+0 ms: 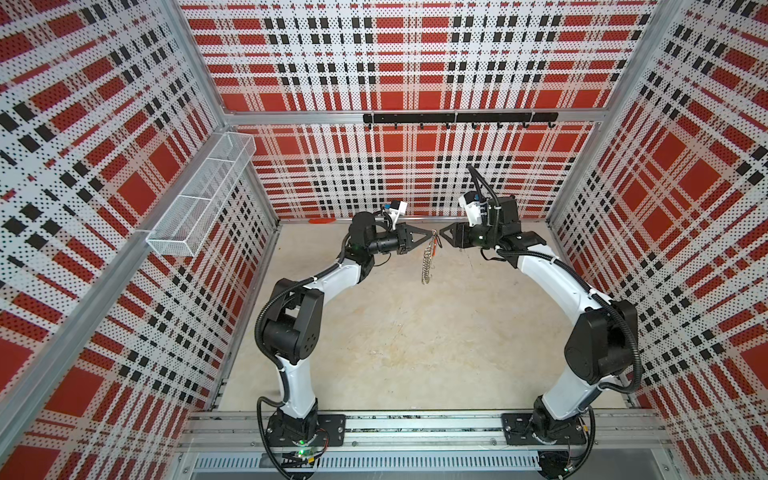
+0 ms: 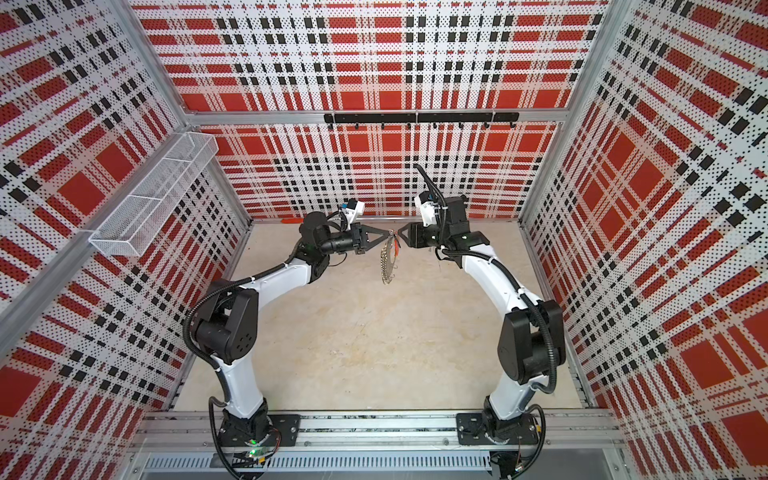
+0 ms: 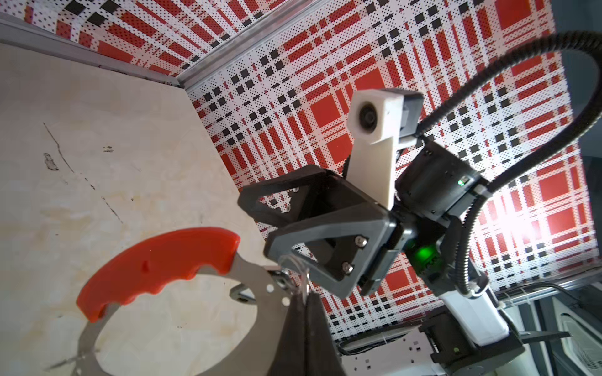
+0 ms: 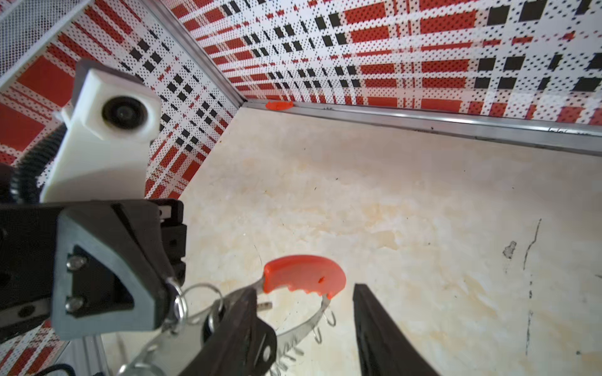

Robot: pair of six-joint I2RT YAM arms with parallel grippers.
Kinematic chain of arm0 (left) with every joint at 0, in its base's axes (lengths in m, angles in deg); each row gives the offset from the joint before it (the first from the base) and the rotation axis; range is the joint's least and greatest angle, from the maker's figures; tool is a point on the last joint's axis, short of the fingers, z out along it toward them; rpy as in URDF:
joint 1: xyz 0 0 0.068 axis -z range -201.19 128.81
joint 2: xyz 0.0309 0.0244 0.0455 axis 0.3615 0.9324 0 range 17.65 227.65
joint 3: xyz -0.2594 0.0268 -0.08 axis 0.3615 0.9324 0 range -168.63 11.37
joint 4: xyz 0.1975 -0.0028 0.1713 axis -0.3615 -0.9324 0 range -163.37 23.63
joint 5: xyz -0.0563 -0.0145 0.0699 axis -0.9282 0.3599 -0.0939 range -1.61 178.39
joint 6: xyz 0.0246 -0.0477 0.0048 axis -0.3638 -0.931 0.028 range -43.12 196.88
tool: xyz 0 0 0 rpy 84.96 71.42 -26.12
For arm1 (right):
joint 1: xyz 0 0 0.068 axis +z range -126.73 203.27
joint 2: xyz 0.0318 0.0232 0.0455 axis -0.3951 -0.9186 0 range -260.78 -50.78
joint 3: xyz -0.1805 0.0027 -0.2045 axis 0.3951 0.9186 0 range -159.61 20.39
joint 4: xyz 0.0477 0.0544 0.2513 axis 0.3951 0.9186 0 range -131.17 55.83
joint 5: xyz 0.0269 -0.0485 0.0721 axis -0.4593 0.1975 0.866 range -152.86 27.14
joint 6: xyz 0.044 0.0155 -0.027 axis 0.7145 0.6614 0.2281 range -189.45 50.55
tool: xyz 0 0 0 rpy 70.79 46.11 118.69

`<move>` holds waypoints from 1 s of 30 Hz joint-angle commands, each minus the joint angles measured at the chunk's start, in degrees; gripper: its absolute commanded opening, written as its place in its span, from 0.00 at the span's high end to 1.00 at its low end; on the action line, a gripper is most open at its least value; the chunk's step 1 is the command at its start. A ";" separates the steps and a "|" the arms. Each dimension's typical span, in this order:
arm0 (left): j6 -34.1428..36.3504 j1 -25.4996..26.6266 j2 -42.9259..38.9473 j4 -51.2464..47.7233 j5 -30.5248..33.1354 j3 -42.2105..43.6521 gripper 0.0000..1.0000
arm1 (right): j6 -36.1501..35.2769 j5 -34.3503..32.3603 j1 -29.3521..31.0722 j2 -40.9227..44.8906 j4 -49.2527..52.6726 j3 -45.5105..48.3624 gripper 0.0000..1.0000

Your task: Put the keys on the keyring

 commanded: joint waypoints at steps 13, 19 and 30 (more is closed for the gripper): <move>-6.86 -2.12 0.05 9.63 -2.41 0.17 1.00 | -8.27 6.56 1.80 8.64 -14.90 11.17 0.37; -6.95 -2.37 -0.29 9.61 -1.89 0.68 1.00 | -8.74 7.52 3.40 5.76 -14.65 7.96 0.37; -6.97 -2.55 -0.55 9.51 -1.50 1.05 1.00 | -10.41 3.46 4.81 2.99 -14.86 6.50 0.39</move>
